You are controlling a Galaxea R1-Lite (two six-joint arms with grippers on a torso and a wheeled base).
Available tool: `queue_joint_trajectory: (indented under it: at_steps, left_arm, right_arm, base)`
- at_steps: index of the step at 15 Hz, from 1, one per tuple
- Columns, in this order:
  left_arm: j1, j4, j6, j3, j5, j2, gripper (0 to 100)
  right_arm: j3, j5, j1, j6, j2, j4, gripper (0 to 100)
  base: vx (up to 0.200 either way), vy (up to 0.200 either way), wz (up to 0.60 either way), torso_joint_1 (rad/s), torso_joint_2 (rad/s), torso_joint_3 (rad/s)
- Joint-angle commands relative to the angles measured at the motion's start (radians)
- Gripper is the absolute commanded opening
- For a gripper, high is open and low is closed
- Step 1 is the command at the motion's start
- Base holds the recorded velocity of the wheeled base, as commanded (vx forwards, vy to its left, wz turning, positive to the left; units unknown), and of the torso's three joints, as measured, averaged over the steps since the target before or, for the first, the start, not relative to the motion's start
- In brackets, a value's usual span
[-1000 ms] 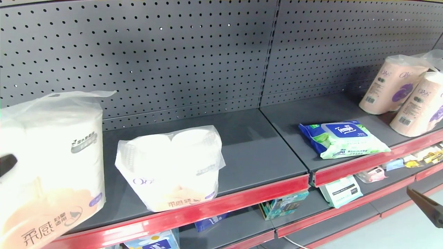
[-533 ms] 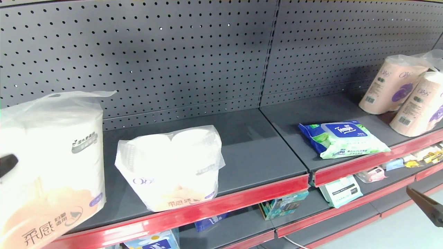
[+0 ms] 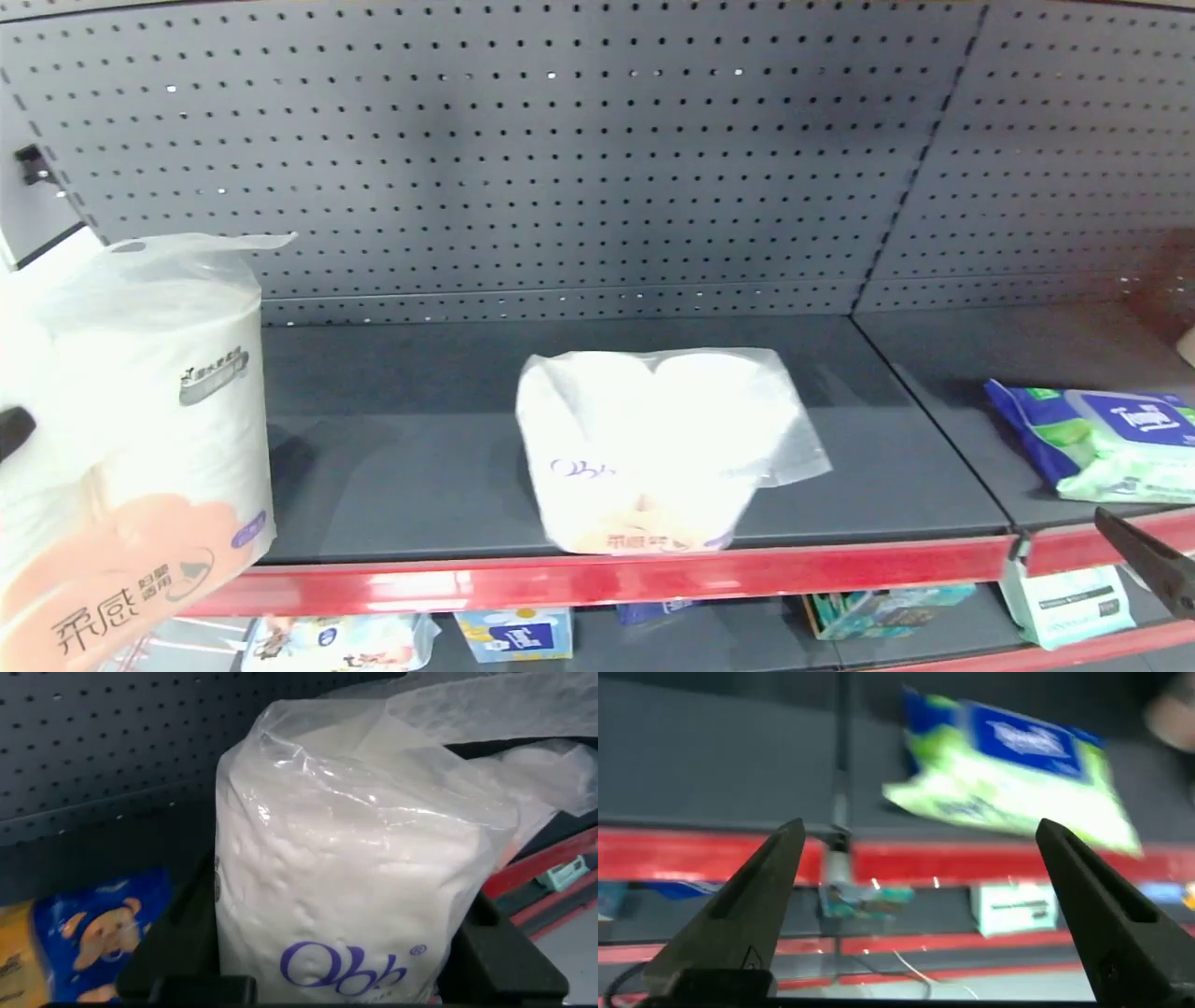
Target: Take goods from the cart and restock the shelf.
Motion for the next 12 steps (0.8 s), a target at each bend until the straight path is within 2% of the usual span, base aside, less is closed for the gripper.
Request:
queue_joint_trajectory:
  at_steps: [1,4,12]
  left_arm:
    - [0.000,0.000,0.000,0.001,0.001,-0.001,0]
    - [0.000,0.000,0.000,0.002,-0.001,-0.001,0]
    - [0.000,0.000,0.006,0.017,0.005,-0.012,0]
  right_arm:
    - [0.004,0.001,0.000,-0.001,-0.011,0.001,100]
    - [0.024,0.001,0.000,-0.024,-0.034,0.001,100]
    - [0.070,0.000,-0.002,-0.025,-0.112,0.005,100]
  base:
    - [0.000,0.000,0.60,-0.002,0.00,0.002]
    - [0.000,0.000,0.60,0.001,0.00,0.002]
    - [0.000,0.000,0.00,0.000,0.00,0.000]
